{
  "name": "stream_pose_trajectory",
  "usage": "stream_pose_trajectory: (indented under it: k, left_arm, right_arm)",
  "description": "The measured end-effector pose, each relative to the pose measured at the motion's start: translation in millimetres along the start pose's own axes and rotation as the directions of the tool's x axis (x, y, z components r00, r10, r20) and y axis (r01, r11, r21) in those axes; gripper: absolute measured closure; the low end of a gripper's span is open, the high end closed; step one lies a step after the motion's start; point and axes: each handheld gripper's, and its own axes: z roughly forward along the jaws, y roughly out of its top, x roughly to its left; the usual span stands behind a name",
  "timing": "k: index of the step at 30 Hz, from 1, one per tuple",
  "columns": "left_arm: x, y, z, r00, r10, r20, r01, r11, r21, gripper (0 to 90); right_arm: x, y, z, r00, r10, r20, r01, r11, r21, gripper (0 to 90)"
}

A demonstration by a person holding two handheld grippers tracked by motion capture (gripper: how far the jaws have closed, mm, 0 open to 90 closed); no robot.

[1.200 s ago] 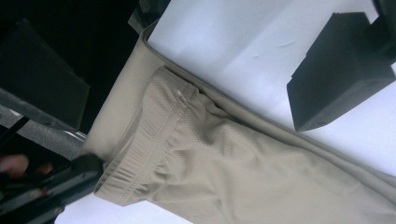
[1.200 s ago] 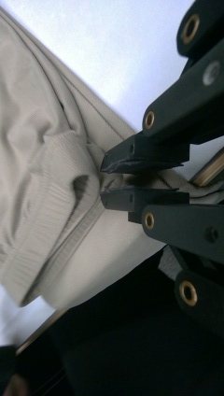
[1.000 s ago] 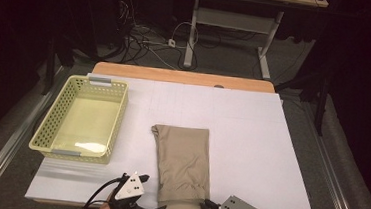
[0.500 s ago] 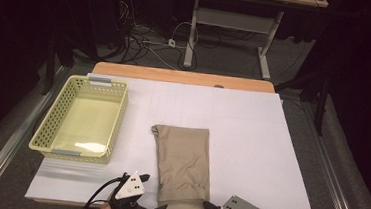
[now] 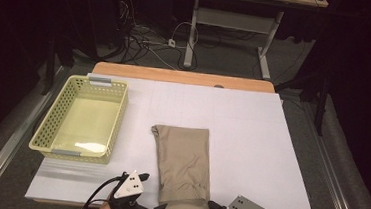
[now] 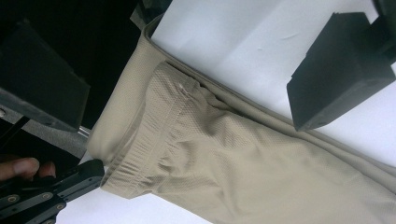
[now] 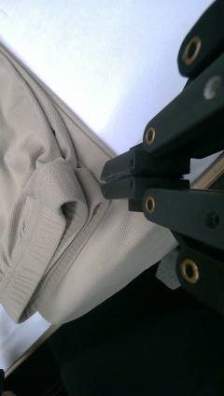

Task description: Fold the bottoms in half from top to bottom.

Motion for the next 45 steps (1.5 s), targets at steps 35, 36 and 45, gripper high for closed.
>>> stream_pose_trajectory:
  k: [35,36,45]
  left_arm:
    - [-2.8,2.6,29.4,0.9935,0.090,0.070,-0.094,0.9938,0.059,41.5]
    - [-4.8,2.3,30.0,0.9927,0.100,0.066,-0.105,0.9924,0.065,46.0]
    - [-13.0,-0.2,25.4,0.9949,0.067,0.075,-0.073,0.9945,0.075,55.5]
  right_arm:
    - [-5.1,15.3,15.9,0.9992,0.012,-0.038,-0.014,0.998,-0.065,40.1]
    - [-5.6,15.6,20.1,0.9992,0.011,-0.039,-0.013,0.998,-0.053,40.6]
    - [-4.5,14.6,21.0,0.9978,-0.028,-0.061,0.026,0.999,-0.041,63.1]
